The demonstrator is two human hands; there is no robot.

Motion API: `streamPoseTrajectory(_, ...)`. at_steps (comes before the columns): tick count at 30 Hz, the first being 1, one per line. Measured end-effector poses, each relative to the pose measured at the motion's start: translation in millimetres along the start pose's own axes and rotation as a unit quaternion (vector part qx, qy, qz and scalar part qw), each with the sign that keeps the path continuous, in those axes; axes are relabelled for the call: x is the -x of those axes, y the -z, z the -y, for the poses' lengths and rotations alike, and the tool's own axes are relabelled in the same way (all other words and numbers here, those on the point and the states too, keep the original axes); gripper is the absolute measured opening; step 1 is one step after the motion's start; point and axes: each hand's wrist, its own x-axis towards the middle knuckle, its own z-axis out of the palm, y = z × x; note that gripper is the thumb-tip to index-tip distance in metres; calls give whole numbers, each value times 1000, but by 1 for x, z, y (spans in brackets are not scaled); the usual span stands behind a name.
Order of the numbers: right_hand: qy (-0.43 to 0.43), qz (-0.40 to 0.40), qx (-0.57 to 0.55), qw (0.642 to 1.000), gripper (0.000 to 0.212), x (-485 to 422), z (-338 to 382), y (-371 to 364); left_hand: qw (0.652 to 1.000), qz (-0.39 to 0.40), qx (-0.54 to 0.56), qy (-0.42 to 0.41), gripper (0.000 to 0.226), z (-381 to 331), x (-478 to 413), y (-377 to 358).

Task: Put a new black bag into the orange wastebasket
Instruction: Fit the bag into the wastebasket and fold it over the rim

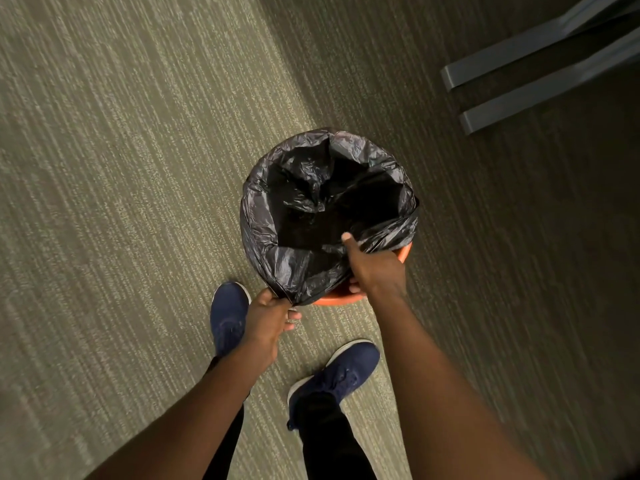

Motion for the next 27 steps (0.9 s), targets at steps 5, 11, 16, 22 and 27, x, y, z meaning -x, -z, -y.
streamPoseTrajectory(5, 29, 1, -118, 993, 14, -1, 8, 12, 1000, 1, 9, 2, 15, 2, 1, -2)
streamPoseTrajectory(11, -29, 30, -287, 957, 19, 21, -55, 24, 999, 18, 45, 12, 17, 0, 5, -6)
streamPoseTrajectory(16, -85, -67, -276, 955, 17, 9, -86, 0, 998, 31, 40, 27, 22, 13, 9, -11)
streamPoseTrajectory(22, -77, -26, -443, 893, 25, 4, -100, -9, 997, 23, 73, 13, 26, 9, 8, -18)
streamPoseTrajectory(27, -54, 32, -480, 875, 19, 2, -93, -16, 998, -5, 58, -22, 22, -2, 4, -15)
